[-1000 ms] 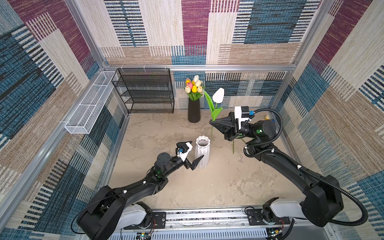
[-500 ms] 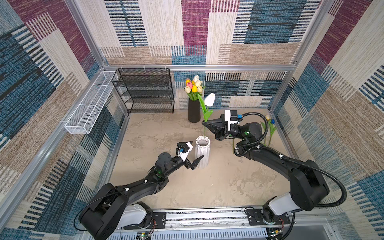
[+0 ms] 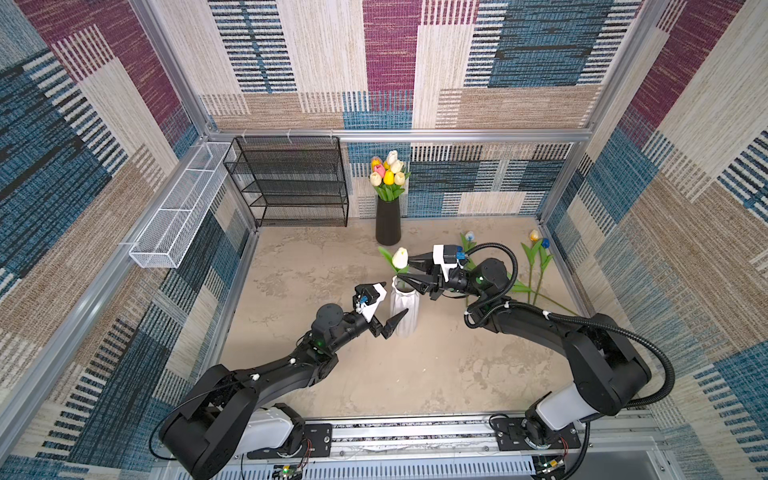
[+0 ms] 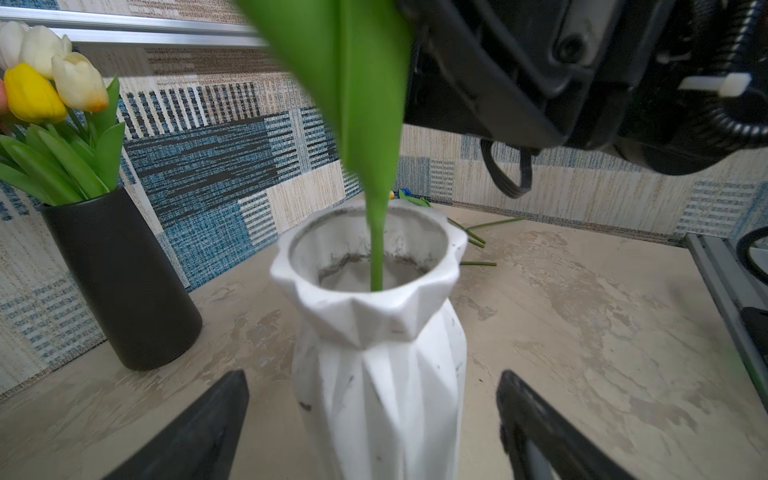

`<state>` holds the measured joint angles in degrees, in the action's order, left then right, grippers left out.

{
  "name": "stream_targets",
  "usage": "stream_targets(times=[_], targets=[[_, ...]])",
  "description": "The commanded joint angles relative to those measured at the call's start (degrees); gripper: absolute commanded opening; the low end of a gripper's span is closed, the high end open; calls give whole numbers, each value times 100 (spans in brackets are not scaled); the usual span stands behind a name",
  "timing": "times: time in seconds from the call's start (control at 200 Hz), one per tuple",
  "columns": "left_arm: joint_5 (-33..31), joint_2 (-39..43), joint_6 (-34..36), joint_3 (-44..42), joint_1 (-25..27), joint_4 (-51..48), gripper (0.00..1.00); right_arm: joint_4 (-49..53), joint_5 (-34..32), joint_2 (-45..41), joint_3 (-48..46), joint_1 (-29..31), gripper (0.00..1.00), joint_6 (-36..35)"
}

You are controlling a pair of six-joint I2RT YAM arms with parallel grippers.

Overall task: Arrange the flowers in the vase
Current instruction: 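Carry the white tulip over the white vase and lower its stem in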

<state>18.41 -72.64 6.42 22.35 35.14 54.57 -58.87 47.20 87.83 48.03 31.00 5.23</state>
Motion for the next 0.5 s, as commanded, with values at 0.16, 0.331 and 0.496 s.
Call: stream_targets(times=[0.16,0.331,0.496], targets=[[45,47,44,0,0,176,96,2099,-1228,-619,21,11,72,-444],[15,81,50,-52,-6,211,96,2618,-1590,-1485,-66,11,78,-444],[21,160,31,-97,-7,252,96,3971,-3192,-1720,552,-422,81,70]])
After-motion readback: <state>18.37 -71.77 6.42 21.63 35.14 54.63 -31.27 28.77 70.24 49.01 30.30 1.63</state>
